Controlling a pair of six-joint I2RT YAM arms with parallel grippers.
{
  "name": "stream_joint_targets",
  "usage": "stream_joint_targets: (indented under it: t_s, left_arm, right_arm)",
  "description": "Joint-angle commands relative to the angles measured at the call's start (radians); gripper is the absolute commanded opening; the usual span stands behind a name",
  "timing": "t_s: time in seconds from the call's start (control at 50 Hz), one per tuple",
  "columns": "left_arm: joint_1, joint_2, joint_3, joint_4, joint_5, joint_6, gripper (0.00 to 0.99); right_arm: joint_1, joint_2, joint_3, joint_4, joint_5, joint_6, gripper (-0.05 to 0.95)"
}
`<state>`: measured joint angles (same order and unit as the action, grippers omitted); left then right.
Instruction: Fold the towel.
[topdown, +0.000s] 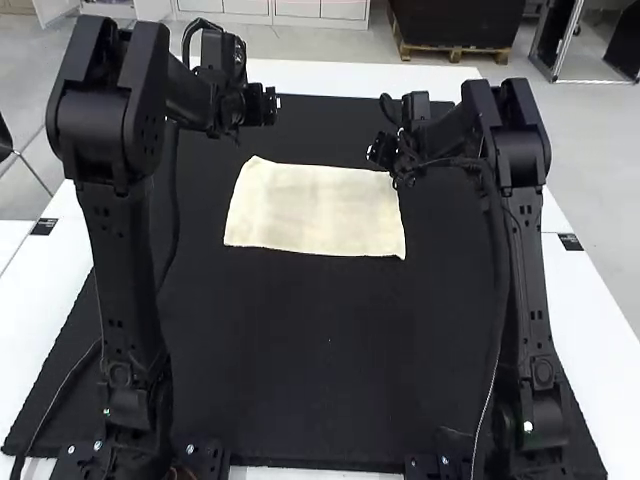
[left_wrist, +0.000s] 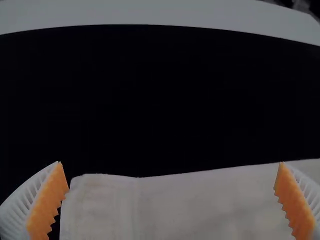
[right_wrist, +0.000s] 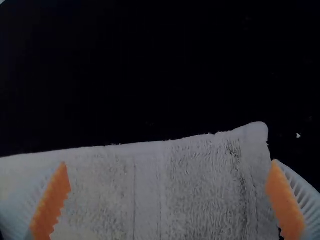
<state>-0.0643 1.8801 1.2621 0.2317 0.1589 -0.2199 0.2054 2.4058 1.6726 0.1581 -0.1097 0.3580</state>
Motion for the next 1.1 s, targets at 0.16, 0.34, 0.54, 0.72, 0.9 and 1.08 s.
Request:
stream_joint_targets:
  t_s: [0.16,0.34,0.54,0.72,0.9,1.08]
  left_arm:
    - [0.012,-0.001,0.026,0.001,0.024,-0.01,0.972]
    - [0.012,-0.001,0.026,0.001,0.024,-0.01,0.972]
    - [0.012,-0.001,0.026,0.0,0.025,-0.01,0.972]
    - [0.011,-0.001,0.026,0.0,0.031,-0.01,0.972]
    - [0.011,-0.001,0.025,-0.003,0.031,-0.01,0.972]
    - [0.012,-0.001,0.025,-0.008,0.031,-0.01,0.972]
  right_arm:
    - [-0.011,0.018,0.026,-0.008,-0.01,0.016,0.9]
    - [-0.014,0.032,0.033,-0.008,-0.01,0.018,0.9]
    - [-0.027,0.05,0.049,-0.023,-0.01,0.016,0.9]
    - [-0.034,0.056,0.05,-0.025,-0.01,0.016,0.9]
    - [-0.034,0.056,0.056,-0.029,-0.012,0.018,0.89]
    - [-0.029,0.064,0.059,-0.042,-0.013,0.024,0.74]
